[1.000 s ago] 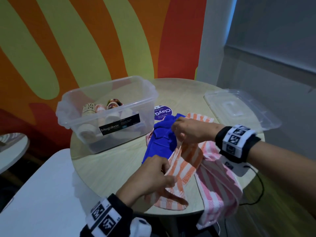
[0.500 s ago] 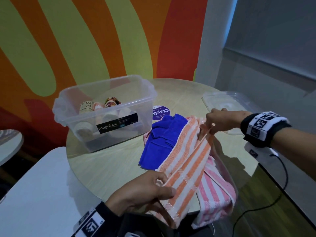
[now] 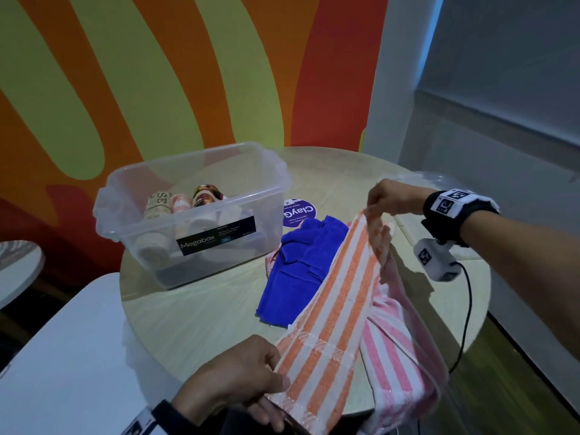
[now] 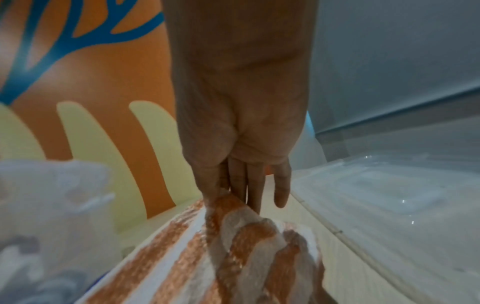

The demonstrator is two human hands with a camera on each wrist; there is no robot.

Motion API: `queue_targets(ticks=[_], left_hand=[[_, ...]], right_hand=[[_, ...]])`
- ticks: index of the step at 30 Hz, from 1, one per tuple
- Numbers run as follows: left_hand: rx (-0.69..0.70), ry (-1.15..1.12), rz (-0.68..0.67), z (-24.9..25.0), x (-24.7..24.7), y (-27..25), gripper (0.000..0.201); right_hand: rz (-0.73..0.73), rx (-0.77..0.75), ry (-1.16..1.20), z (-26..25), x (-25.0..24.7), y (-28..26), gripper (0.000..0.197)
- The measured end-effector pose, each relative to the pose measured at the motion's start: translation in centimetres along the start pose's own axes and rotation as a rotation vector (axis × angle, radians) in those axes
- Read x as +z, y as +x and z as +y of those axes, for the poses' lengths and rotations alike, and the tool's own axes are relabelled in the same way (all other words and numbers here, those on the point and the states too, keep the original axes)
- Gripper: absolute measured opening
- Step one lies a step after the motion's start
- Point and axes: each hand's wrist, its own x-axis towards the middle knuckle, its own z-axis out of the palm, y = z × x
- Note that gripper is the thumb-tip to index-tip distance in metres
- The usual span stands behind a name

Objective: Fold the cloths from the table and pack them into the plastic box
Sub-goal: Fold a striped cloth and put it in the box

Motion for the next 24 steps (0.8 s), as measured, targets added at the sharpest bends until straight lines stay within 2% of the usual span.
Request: queue_targets(ticks=[3,4,7,9,12,15,16,18,20,21,24], left_hand=[[0.001,-0.006,-0.012,0.1,-0.2,0.1,0.014],[-0.001,0.000,-0.019,0.0,-0.5,0.2,0.012],[-0.014,0.049,-0.010,-0.5,-1.4,0.7,0.019],[-0.002,0.093,0.045,-0.7,-2.2,0.9,0.012],[-0.005,0.191,0.208,-0.7,-4.2,1.0,0.006],[-0.036,0.272,0.367,-0.9,-5.9,0.7,0.023],[-0.040,0.289,0.392,-0.9,-6.0,0.6,0.029],[-0.050,0.341,0.424,-0.8,-5.7,0.2,0.037],[-0.050,0.456,0.484,-0.8,-5.6,0.2,0.042],[-0.049,0.520,0.528,-0.8,-5.7,0.1,0.045],[-0.013,0.584,0.579,-1.0,-6.0,0.0,0.042]], right_hand=[[-0.052,0.036,0.332,0.7,-0.1,-0.1,0.014],[-0.056,0.030,0.367,1.0,-0.2,-0.2,0.014],[-0.002,0.015,0.156,2.0,-0.8,0.1,0.020],[-0.021,0.023,0.012,2.6,-1.0,0.0,0.026],[-0.183,0.021,0.148,3.1,-0.7,-1.4,0.032],[-0.386,0.022,0.306,3.7,0.1,-2.8,0.033],[-0.435,0.015,0.272,4.0,0.6,-3.0,0.028],[-0.485,0.019,0.063,4.3,2.0,-3.0,0.016],[-0.440,0.027,-0.086,4.1,3.0,-2.9,0.025],[-0.407,0.014,-0.066,3.8,3.2,-2.9,0.028],[-0.315,-0.014,0.230,3.2,2.4,-3.4,0.021]])
